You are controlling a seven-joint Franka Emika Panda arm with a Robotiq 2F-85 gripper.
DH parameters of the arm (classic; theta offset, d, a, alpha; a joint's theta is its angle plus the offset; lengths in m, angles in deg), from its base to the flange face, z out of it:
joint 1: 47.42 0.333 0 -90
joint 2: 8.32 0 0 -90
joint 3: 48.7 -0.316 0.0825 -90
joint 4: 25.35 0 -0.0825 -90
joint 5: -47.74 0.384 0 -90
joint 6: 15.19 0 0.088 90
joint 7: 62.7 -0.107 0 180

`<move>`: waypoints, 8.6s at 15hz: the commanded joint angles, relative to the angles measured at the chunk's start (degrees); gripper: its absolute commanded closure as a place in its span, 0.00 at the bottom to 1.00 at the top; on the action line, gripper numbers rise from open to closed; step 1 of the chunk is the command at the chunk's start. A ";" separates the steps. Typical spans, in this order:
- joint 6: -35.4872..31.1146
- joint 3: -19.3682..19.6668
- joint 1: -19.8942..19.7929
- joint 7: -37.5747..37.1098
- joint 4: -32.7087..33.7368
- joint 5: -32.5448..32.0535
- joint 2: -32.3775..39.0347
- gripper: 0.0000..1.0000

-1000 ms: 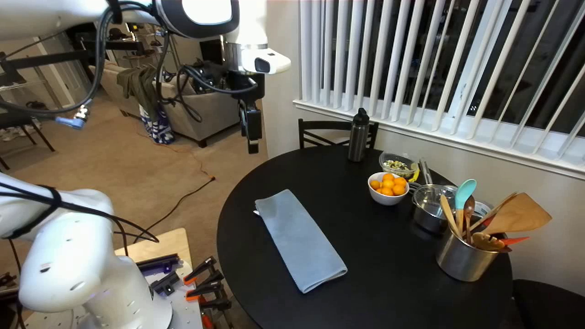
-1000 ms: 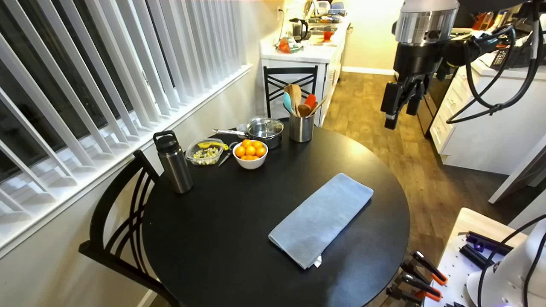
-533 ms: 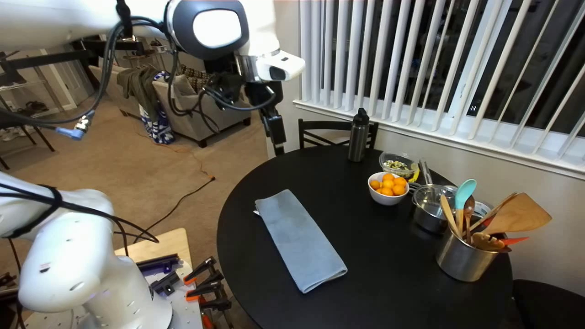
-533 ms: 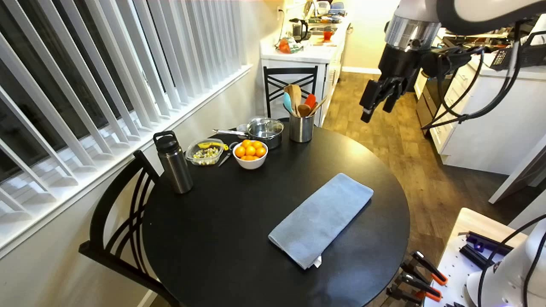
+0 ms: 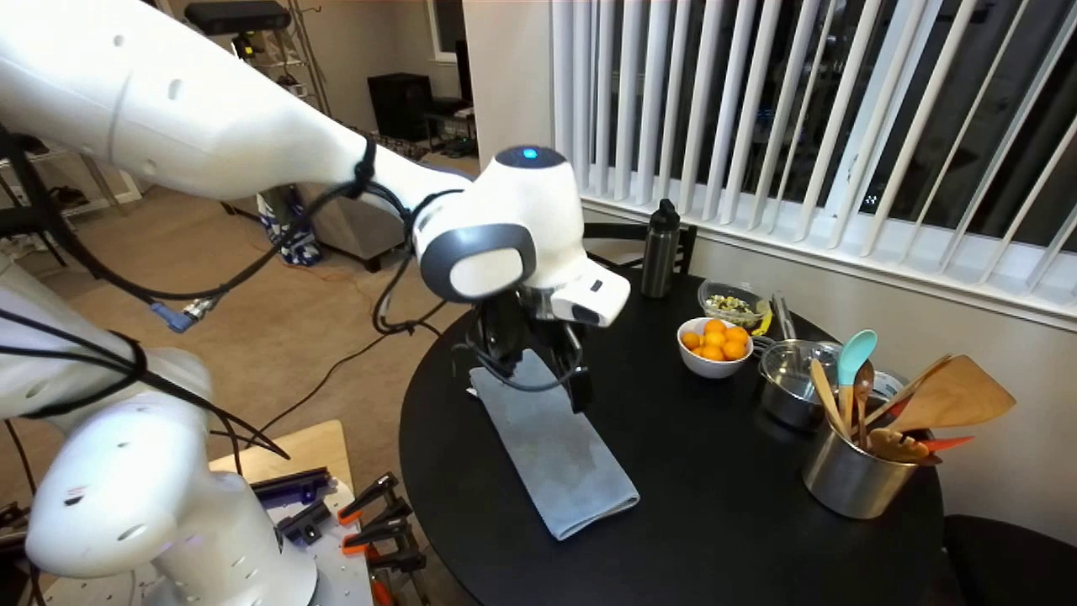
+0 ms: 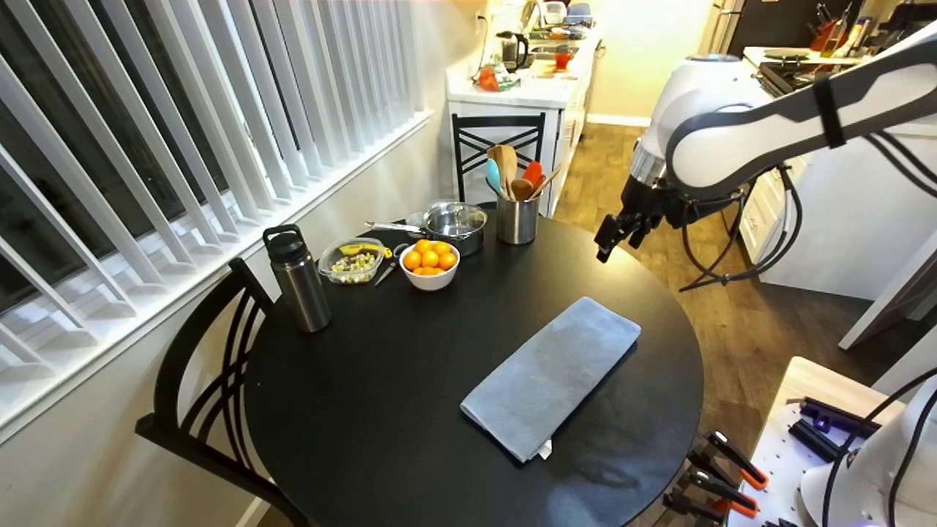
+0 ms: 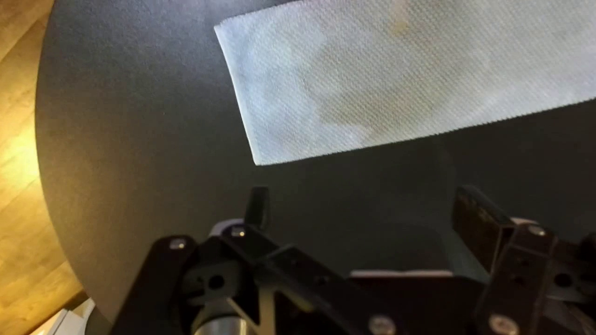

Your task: Fold the towel

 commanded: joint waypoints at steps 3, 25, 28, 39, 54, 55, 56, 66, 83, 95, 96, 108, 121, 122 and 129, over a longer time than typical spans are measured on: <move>-2.80 1.60 -0.67 6.29 0.03 3.77 8.14 0.00; 23.48 3.82 -16.15 63.98 23.36 30.48 36.19 0.00; 23.27 2.90 -19.26 65.97 26.32 30.25 41.34 0.00; 18.79 0.69 -19.86 58.49 27.34 34.73 43.24 0.00; 15.86 -0.79 -19.01 57.62 27.17 37.41 47.48 0.00; 15.99 -1.08 -18.69 57.56 26.86 37.25 47.16 0.00; 15.73 -1.43 -18.27 57.64 26.47 37.16 46.91 0.00; 16.32 -2.63 -15.76 57.39 25.64 36.78 46.19 0.09; 17.09 -0.87 -18.47 58.00 24.14 36.75 44.30 0.99; 9.02 3.72 -11.88 37.84 20.84 15.06 31.99 0.98; 9.78 3.52 -11.03 35.08 20.88 12.54 31.55 0.98; 22.18 -5.08 0.29 21.31 26.68 4.54 32.05 0.98; 24.55 -7.47 6.20 10.73 32.85 3.49 39.46 0.98; 24.54 -7.54 6.69 9.72 33.58 3.38 40.17 0.98; 24.43 -7.88 8.27 7.02 36.65 2.98 42.96 0.98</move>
